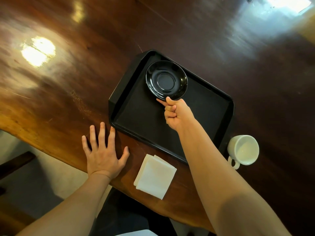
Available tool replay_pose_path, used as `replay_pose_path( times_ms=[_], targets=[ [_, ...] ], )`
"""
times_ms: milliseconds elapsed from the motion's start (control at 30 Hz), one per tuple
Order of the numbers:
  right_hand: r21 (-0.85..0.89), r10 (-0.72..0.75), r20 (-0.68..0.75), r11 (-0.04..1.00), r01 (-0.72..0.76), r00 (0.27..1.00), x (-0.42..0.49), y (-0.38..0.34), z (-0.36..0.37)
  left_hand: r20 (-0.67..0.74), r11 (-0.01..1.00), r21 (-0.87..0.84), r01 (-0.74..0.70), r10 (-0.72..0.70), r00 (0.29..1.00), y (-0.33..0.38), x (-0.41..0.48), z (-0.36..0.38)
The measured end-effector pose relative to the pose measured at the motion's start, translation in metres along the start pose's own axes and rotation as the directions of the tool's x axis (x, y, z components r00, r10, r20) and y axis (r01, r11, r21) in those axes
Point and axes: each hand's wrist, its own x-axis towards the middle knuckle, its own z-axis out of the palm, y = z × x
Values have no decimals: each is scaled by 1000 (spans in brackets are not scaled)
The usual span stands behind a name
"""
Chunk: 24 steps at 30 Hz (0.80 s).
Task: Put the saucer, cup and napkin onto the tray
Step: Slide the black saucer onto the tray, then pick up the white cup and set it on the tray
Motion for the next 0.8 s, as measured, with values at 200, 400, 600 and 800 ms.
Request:
replay_pose_path(
  times_ms=[200,400,600,800],
  targets=[
    [-23,28,-69,999,-30,997,1,7,5,9,1000,9,-6,6,1000,0,0,0],
    [-83,78,-147,992,-91,986,7,9,7,13,1000,9,-6,6,1000,-1,0,-1],
    [-213,42,-168,974,-78,985,-16,16,5,14,1000,2,-16,16,1000,-1,0,-1],
    [-279,-47,-267,960,-30,963,-48,24,-38,29,1000,-16,-3,4,1000,-2,0,-5]
  ],
)
